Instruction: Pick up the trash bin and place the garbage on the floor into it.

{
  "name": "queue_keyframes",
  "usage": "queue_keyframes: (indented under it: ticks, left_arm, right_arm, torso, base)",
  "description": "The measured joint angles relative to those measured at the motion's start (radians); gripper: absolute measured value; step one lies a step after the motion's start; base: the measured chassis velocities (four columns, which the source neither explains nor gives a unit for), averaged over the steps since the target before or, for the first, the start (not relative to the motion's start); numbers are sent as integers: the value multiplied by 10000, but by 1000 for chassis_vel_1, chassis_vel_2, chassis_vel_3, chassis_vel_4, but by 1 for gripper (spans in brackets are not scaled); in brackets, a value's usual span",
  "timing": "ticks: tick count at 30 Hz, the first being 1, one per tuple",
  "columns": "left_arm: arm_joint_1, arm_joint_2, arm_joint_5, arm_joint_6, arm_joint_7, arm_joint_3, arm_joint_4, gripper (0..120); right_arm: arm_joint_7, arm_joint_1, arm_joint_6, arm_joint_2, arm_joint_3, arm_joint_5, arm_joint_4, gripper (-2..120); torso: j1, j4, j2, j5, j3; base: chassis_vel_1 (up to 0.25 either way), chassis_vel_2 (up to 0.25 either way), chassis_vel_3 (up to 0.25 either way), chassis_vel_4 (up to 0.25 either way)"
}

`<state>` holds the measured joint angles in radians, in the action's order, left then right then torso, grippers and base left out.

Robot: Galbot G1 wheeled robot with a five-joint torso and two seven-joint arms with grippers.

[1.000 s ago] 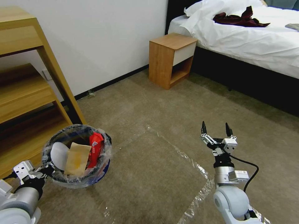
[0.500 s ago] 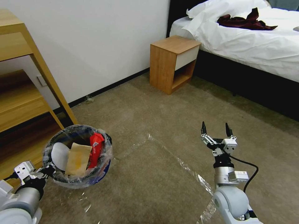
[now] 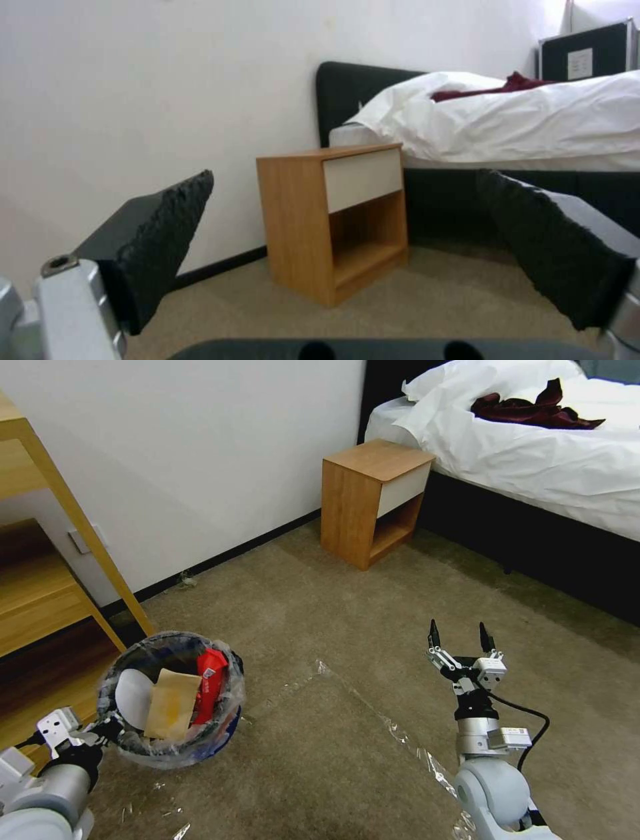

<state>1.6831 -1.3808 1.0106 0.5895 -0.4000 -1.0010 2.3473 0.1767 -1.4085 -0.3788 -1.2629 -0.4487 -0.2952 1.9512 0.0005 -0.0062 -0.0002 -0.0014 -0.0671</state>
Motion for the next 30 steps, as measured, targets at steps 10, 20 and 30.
queue_keyframes:
  ticks: [10,20,30]
  left_arm:
    - [-35,23,-19,6,-3,17,-76,0]
    - [-54,24,-20,6,1,23,-112,0]
    - [-51,-27,-53,-12,22,35,-135,0]
  right_arm:
    - [1,6,49,-17,13,42,-37,100]
    - [4,4,55,-28,21,65,-56,100]
    - [0,5,-12,-26,18,90,-131,100]
  torso:
    - [0,0,0,1,0]
    - [0,0,1,0,-1]
    - [1,-1,0,0,-2]
  base:
    - [0,0,0,0]
    - [-30,36,31,-33]
    - [-78,86,77,-86]
